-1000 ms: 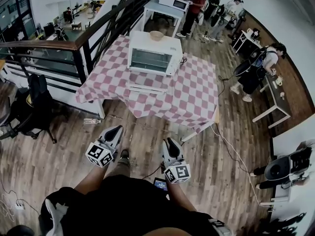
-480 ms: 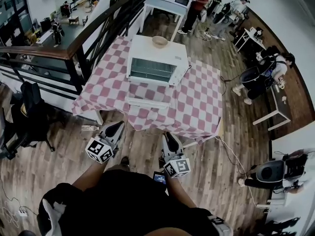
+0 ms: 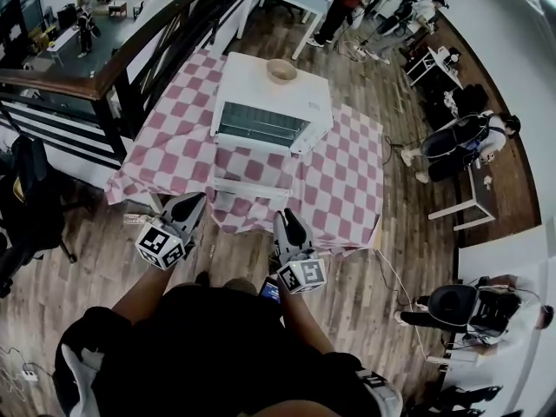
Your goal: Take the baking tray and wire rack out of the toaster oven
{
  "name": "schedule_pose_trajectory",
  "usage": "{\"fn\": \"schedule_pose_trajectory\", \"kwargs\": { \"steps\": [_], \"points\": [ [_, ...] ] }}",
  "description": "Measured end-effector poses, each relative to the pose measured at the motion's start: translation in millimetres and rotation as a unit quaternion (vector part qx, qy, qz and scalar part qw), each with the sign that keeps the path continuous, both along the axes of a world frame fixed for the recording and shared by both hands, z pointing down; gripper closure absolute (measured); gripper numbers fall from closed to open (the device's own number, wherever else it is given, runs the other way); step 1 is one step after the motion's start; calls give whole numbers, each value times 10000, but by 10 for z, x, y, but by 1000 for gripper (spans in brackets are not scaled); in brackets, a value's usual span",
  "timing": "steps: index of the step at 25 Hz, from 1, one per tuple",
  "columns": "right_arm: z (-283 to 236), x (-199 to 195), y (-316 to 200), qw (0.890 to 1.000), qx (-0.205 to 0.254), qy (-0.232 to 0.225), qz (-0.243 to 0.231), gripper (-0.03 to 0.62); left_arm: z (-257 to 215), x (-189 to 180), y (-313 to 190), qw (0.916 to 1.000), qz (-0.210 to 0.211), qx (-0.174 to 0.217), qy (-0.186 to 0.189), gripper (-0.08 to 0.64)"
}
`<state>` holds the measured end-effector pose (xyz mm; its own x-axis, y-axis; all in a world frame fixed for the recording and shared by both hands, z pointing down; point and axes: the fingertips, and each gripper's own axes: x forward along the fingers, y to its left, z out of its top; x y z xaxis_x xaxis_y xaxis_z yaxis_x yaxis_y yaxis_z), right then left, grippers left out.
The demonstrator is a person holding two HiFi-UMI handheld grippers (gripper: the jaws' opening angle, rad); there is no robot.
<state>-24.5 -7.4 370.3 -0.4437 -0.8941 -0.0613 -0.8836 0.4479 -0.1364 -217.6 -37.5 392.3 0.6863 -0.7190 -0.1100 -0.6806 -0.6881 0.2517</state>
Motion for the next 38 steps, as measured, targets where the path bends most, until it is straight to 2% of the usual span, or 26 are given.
{"fn": "schedule_pose_trajectory", "kwargs": {
  "steps": [4, 7, 9, 12, 16, 18, 22, 23, 27, 33, 35, 38],
  "points": [
    [-68, 55, -172, 9994, -61, -333, 29, 500, -33, -10, -174, 10000, -5, 47, 67, 569],
    [-66, 117, -284, 9927, -291, -1172, 7, 500, -28, -14, -240, 9999, -9, 88, 127, 569],
    [-21, 152, -389, 9812, -465, -1873, -45, 500, -17, -26, -289, 9999, -9, 132, 111, 569],
    [78, 194, -572, 9531, -686, -2941, -199, 500, 36, -67, -372, 9999, -38, 112, 88, 569],
    [255, 272, -855, 9133, -922, -3956, -306, 500, 163, -100, -497, 10000, -91, -13, 18, 569],
    [404, 355, -1025, 8868, -1081, -4489, -210, 500, 205, -100, -584, 9999, -109, -64, -49, 569],
    [725, 457, -1459, 8213, -1437, -5521, -13, 500, 265, -108, -842, 9996, -183, -146, -144, 569],
    [785, 465, -1581, 8091, -1500, -5681, 8, 500, 280, -97, -923, 9995, -189, -164, -170, 569],
    [975, 460, -2024, 7860, -1684, -5947, 129, 500, 400, -42, -1271, 9991, -160, -303, -257, 569],
    [1474, 329, -2616, 7639, -2215, -6053, 316, 499, 558, -24, -1761, 9972, -271, -602, -346, 569],
    [1638, 313, -2849, 7601, -2333, -6055, 353, 499, 643, -4, -1939, 9965, -295, -698, -357, 569],
    [1873, 254, -3131, 7599, -2528, -5975, 405, 499, 777, -31, -2110, 9943, -386, -909, -399, 569]
  ]
}}
